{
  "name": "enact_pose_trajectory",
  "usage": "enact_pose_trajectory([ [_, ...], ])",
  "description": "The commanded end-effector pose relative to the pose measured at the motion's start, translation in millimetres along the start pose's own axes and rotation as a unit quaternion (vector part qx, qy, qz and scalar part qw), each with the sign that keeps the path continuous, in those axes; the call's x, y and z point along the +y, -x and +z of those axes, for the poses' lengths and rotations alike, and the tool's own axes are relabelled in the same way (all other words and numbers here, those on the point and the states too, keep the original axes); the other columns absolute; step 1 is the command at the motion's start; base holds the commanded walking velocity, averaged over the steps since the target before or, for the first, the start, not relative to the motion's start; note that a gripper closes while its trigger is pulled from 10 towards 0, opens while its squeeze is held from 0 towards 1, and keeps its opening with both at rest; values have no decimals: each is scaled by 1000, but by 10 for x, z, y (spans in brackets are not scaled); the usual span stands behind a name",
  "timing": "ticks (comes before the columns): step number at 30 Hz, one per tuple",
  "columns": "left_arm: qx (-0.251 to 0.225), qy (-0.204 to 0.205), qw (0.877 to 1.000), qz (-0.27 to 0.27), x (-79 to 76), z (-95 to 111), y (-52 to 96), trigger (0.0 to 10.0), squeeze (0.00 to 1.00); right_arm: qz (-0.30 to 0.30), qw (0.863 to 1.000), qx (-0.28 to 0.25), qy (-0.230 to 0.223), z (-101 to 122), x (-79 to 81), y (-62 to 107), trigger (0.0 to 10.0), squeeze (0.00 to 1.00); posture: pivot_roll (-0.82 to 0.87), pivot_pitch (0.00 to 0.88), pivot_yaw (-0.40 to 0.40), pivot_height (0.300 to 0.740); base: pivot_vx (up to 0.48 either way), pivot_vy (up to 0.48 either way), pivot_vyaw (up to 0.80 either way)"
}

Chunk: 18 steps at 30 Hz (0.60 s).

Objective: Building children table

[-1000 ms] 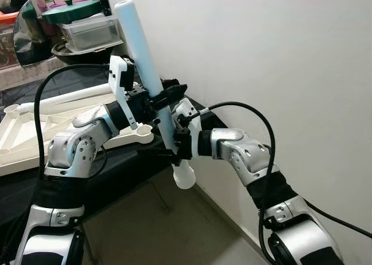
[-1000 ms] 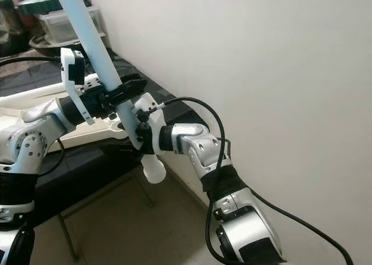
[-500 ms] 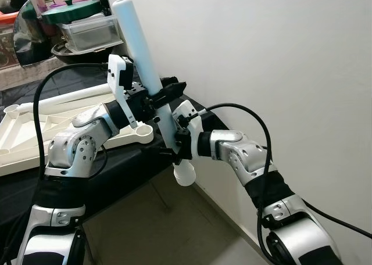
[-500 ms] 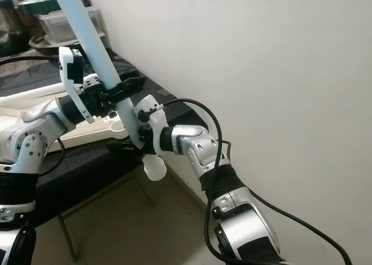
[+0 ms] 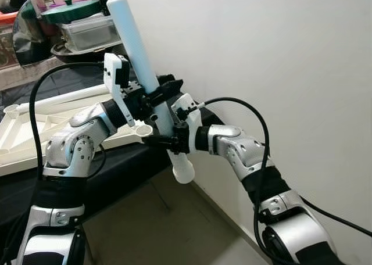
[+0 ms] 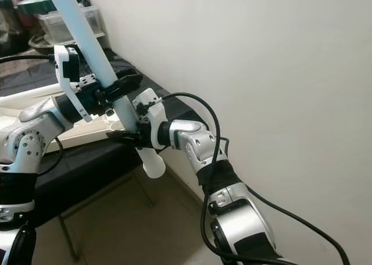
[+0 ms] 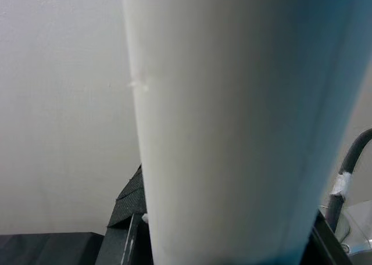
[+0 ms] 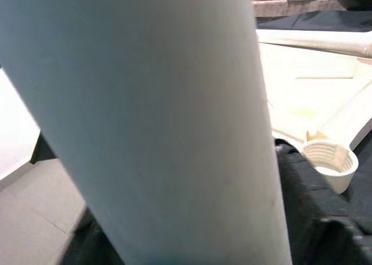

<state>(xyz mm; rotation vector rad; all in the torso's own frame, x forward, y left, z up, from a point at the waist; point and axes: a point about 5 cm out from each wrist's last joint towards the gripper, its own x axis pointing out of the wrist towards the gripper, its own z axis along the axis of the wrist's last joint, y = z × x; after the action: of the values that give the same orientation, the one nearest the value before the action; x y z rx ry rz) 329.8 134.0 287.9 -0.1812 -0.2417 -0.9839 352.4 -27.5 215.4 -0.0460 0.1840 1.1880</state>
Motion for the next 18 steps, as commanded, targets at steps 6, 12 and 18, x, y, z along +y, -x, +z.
enact_pose_trajectory([
  [6, -13, 10, 999, -45, -139, 10, -138, 10000, 0, 43, 999, -21, 4, 91, 195, -183, 0, 0, -53, 0, 46, 740, 0, 0, 0],
  [12, 11, 10, 1000, -19, -96, -53, -149, 10000, 1000, 45, 999, -20, 1, 71, 213, -197, 0, 0, -52, 0, 46, 740, 0, 0, 0],
  [18, 3, -2, 1000, -18, -96, -35, -154, 10000, 1000, 40, 999, -19, -4, 44, 199, -182, 0, 0, -52, 0, 46, 740, 0, 0, 0],
])
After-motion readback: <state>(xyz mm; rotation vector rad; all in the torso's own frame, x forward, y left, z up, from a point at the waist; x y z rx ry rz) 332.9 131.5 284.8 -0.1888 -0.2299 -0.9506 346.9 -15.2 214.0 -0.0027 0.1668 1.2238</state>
